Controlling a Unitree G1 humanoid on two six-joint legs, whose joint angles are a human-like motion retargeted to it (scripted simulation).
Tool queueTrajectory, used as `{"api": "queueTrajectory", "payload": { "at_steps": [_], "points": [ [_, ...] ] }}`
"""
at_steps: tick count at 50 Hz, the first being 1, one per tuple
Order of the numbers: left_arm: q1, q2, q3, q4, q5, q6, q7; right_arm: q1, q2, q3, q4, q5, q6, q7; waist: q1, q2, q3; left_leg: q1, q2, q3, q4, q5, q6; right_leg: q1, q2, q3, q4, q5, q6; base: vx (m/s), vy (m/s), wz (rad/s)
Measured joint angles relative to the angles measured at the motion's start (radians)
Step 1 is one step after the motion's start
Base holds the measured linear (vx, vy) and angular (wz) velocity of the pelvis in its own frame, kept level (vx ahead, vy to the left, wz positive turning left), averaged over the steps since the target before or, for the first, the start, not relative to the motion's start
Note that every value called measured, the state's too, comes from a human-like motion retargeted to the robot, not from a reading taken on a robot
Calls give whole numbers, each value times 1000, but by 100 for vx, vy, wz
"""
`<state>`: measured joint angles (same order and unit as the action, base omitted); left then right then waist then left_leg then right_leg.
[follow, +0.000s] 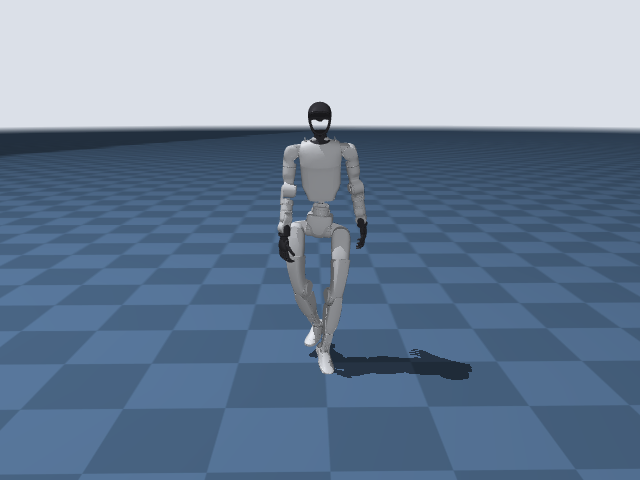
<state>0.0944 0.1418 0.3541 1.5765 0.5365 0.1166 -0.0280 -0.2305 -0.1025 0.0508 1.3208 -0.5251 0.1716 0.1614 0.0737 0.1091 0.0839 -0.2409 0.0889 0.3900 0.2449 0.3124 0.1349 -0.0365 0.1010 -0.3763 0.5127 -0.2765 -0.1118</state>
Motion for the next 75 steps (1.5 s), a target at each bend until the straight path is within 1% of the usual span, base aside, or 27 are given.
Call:
{"api": "queueTrajectory", "payload": {
  "at_steps": [2, 3, 7, 10, 11, 15, 20, 23, 27, 28, 30, 32, 34, 38, 40, 45, 47, 50, 53, 55, 57, 58, 62, 65, 67, 70, 75],
  "points": [
    [-3, 7, -1, 1, 25, 29, -26, -5, 14, 6, -30, -14, -10, 8, -18, -7, -9, -57, -25, -135, 90, 37, 82, -4, -10, 2, 59, -32, 12, 36, 13, -30],
    [-14, 13, -1, -2, 41, 49, -39, -6, 22, 7, -40, -14, -18, 3, -17, -16, -3, -85, -36, -179, 153, 10, 116, -15, -9, 19, 102, -25, 17, 31, -4, -52],
    [-55, 39, -48, -41, 81, 54, -51, 13, 38, -9, -2, 12, -30, -20, 53, -12, 9, -77, 104, -105, 344, -124, 127, -14, -18, -51, 253, 126, -37, 42, -17, -81],
    [-95, 29, -71, -72, 66, 42, -32, 14, 20, -25, 97, -9, -13, 0, 74, -15, -2, -47, 118, -81, 359, -159, 127, -45, -81, -101, 356, 259, -49, 36, 10, -51],
    [-104, 21, -69, -84, 62, 39, -31, 19, 14, -30, 134, -25, -1, 0, 63, -22, -6, -30, 107, -67, 341, -155, 127, -54, -94, -104, 349, 261, -27, 41, 16, -1],
    [-143, 5, -93, -137, 38, 24, -46, 52, -12, -57, 259, -22, 33, -56, 4, -65, -9, 49, 40, -24, 259, -136, 127, -70, -89, -72, 155, 279, 83, 37, 8, 55],
    [-193, 13, -149, -215, 44, -10, -64, 136, -37, -118, 323, 32, 39, -56, -26, -154, 12, 152, -63, 24, 210, -153, 127, -52, -87, -16, -209, 240, 63, 37, 0, 34],
    [-225, 32, -180, -272, 53, -28, -68, 175, -46, -148, 341, 64, 49, -21, -26, -206, 41, 191, -105, 22, 234, -174, 127, -63, -91, 59, -317, 206, 28, 35, -12, 13],
    [-254, 55, -210, -318, 38, -51, -62, 194, -57, -163, 375, 79, 80, 18, -13, -255, 67, 218, -113, 40, 334, -244, 127, -44, -107, -15, -385, 205, -4, 44, -23, -12],
    [-256, 58, -212, -323, 34, -53, -60, 196, -57, -162, 378, 73, 86, 27, -5, -258, 73, 224, -106, 43, 364, -260, 127, -35, -107, -46, -386, 231, -49, 46, -20, -52],
    [-249, 63, -207, -322, 33, -50, -61, 203, -55, -152, 379, 62, 95, 39, 20, -259, 69, 232, -85, 64, 427, -291, 127, 0, -91, -91, -401, 146, -90, 46, -11, -64],
    [-234, 63, -191, -309, 53, -25, -68, 194, -57, -150, 379, 42, 109, 44, 12, -244, 60, 210, -53, 57, 519, -299, 127, -13, -72, -37, -351, 91, -98, 46, -4, 0],
    [-208, 55, -170, -287, 83, 1, -63, 176, -54, -154, 379, 32, 106, 27, -13, -224, 51, 176, -23, 30, 605, -255, 127, -40, -55, 53, -304, 75, -74, 30, 10, 38],
    [-158, 48, -143, -196, 137, 38, -81, 155, -32, -131, 345, 56, 64, -12, -9, -206, 17, 93, -2, -13, 745, -127, 127, 7, -43, 5, -342, 61, -68, 32, 10, -10],
    [-139, 47, -136, -152, 166, 59, -95, 141, -22, -128, 323, 66, 49, -32, 22, -214, 13, 52, -14, -39, 803, -156, 127, 27, -34, 51, -360, 62, -68, 31, -5, -38],
    [-101, 36, -84, -83, 172, 74, -93, 62, 3, -110, 269, 94, 7, -85, 70, -219, 17, 12, 40, 29, 726, -349, 127, 89, -31, 62, -408, 52, -56, 32, 5, -22],
    [-80, 26, -61, -66, 154, 78, -96, 34, 17, -97, 237, 101, -7, -89, 60, -215, 14, 2, 11, 75, 592, -383, 127, 109, -49, 51, -429, 59, -27, 18, 50, 33],
    [-62, 0, -44, -45, 139, 84, -98, 9, 30, -82, 167, 109, -23, -75, 5, -207, -7, -40, -150, 35, 264, -344, 115, 104, -104, -11, -456, 75, 33, 11, 57, 99],
    [-58, -1, -47, -33, 145, 90, -112, -3, 42, -52, 91, 116, -35, -49, -3, -170, -1, -36, -184, -91, 38, -335, -41, 146, -57, -27, -472, 49, 45, 35, 16, 23],
    [-58, -1, -54, -32, 160, 83, -122, -1, 44, -31, 51, 117, -43, -39, 0, -147, 6, -26, -179, -111, -36, -281, -83, 189, -32, -33, -486, 30, 61, 44, 12, -11],
    [-56, -3, -63, -35, 171, 70, -124, 14, 40, -14, 24, 100, -51, -31, 6, -154, -2, -21, -190, -62, -35, -216, 13, 222, -49, -43, -490, 12, 88, 49, 13, -21],
    [-53, -6, -66, -38, 172, 68, -118, 26, 39, -7, 20, 89, -53, -29, 10, -164, -13, -15, -206, -48, -31, -241, 47, 235, -65, -51, -487, 3, 103, 53, 14, -22],
    [-82, -9, -44, -57, 128, 56, -70, 70, 30, -3, 23, 19, -63, -34, 11, -159, -31, -24, -202, -97, 52, -316, 67, 228, -87, -79, -375, 8, 168, 43, 10, -19],
    [-112, -18, -55, -88, 46, 41, -61, 89, 17, -16, 80, 12, -66, -76, 17, -139, -37, 20, -170, -65, 24, -335, 78, 175, -106, -100, -206, 146, 248, 35, 7, -25],
    [-137, -25, -66, -105, 2, 35, -48, 106, 4, -28, 112, 14, -63, -81, -2, -108, -36, 50, -148, -88, 7, -339, 76, 114, -109, -106, -60, 197, 292, 32, 8, -2],
    [-176, -31, -94, -134, -11, 26, -44, 135, -12, -59, 153, 27, -49, -88, -31, -68, -35, 87, -109, -81, -15, -345, 67, 29, -136, -146, 92, 171, 292, 32, 7, 5],
    [-236, -1, -199, -204, 60, 6, -90, 177, -30, -122, 244, 103, -23, -85, -63, -66, -27, 153, -113, -56, -67, -353, 69, -89, -169, -158, 91, 112, 244, 28, 0, 12]
  ]
}}
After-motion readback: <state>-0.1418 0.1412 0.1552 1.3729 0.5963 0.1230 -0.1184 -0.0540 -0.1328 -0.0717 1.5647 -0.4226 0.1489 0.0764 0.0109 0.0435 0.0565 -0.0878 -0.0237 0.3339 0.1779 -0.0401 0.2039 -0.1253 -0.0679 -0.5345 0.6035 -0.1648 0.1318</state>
